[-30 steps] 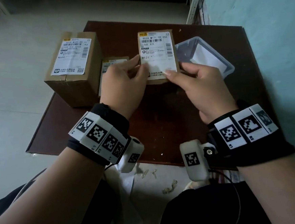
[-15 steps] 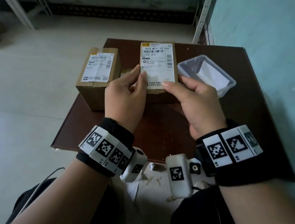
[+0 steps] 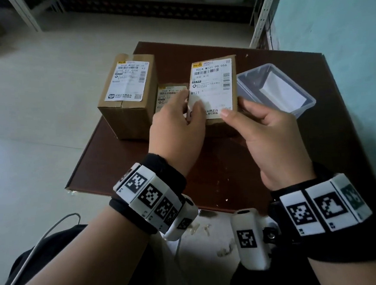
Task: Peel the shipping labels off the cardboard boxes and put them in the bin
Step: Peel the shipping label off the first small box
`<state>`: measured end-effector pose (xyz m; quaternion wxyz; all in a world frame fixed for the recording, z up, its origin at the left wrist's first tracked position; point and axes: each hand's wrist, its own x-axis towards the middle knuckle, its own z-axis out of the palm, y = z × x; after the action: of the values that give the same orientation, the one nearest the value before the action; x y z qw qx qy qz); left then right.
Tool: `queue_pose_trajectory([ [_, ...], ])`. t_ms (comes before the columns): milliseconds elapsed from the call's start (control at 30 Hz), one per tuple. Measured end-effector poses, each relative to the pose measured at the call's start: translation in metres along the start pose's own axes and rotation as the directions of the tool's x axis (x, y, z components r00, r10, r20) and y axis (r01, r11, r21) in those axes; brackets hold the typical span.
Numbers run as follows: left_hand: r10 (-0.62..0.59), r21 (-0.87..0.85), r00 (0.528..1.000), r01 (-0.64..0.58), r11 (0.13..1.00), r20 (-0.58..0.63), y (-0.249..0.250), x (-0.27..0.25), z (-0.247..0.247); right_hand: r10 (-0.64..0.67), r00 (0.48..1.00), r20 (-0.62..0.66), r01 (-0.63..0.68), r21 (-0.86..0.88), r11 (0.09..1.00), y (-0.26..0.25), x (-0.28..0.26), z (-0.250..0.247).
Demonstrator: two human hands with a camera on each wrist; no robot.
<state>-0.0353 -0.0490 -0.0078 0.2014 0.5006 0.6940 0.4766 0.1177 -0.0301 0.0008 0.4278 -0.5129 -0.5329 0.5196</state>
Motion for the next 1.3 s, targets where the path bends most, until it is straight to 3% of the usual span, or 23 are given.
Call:
queue_pose_trajectory([
  [533,0.079,0.086,0.980,-0.096,0.992,0.182,0.001,-0.006,0.030,0.062,0.996,0.065,-0.061,-0.022,0.998,0.017,0.016,-0.037],
  [867,0.136,0.040,0.967,-0.148,0.988,0.215,-0.009,-0.003,0.046,0.047,0.999,-0.014,-0.046,0.041,0.998,0.033,0.027,-0.049],
  [1033,0.061,0.109,0.968,-0.089,0.990,0.243,-0.006,-0.003,0.041,-0.003,0.999,-0.032,0.003,0.001,1.000,0.039,0.030,-0.047],
  [1300,-0.019,0.034,0.961,0.010,0.999,0.276,-0.004,-0.005,0.035,-0.040,0.997,-0.062,0.038,-0.033,0.999,0.038,0.026,-0.043],
])
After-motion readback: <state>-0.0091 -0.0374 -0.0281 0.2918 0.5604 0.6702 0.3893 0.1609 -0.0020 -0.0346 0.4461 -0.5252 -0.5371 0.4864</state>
